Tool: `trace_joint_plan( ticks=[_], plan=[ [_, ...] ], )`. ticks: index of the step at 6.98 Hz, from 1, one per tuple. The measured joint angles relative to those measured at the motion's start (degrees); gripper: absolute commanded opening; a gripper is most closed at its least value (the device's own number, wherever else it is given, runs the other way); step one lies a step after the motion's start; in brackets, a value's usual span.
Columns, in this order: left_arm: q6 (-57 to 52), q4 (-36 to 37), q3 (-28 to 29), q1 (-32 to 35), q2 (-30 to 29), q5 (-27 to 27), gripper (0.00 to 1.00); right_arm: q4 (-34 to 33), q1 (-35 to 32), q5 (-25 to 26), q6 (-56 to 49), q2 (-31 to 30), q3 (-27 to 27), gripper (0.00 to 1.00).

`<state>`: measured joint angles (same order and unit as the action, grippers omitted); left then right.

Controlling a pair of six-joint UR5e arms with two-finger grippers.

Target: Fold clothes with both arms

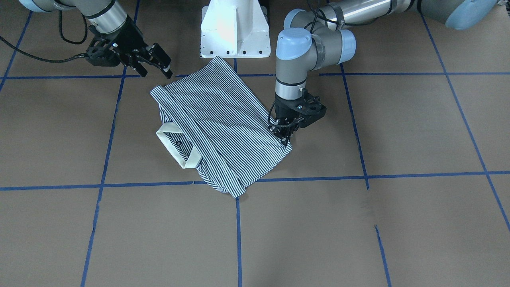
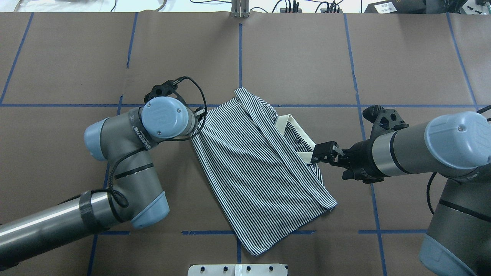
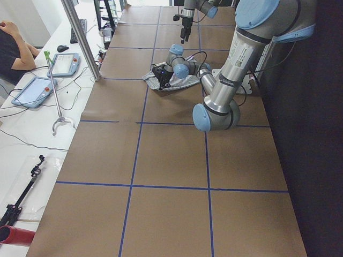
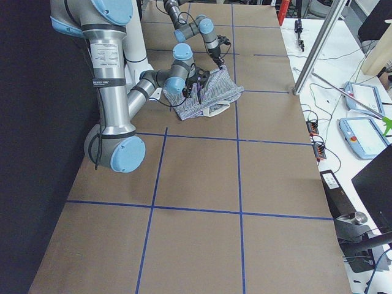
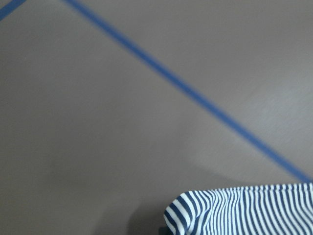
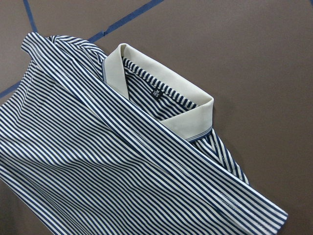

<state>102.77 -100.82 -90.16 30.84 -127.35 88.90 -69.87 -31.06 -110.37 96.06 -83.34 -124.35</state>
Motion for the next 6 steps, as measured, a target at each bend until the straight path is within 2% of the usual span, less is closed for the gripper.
trace_joint_plan(
  ticks=[3, 5, 6],
  plan=[
    [-10.11, -11.54, 16.23, 4.78, -8.58, -1.74, 0.00, 0.02, 0.06, 0.18, -0.14, 0.15, 0.93, 1.00],
    [-16.48, -19.97, 27.59, 6.06, -14.59, -4.91, 0.00, 0.08, 0.14, 0.10, -0.24, 0.42, 1.23, 1.00],
    [-18.51, -22.17, 30.37, 6.82, -15.62, -5.89, 0.99, 0.08, 0.17, 0.13, -0.24, 0.66, 1.27, 1.00]
  ],
)
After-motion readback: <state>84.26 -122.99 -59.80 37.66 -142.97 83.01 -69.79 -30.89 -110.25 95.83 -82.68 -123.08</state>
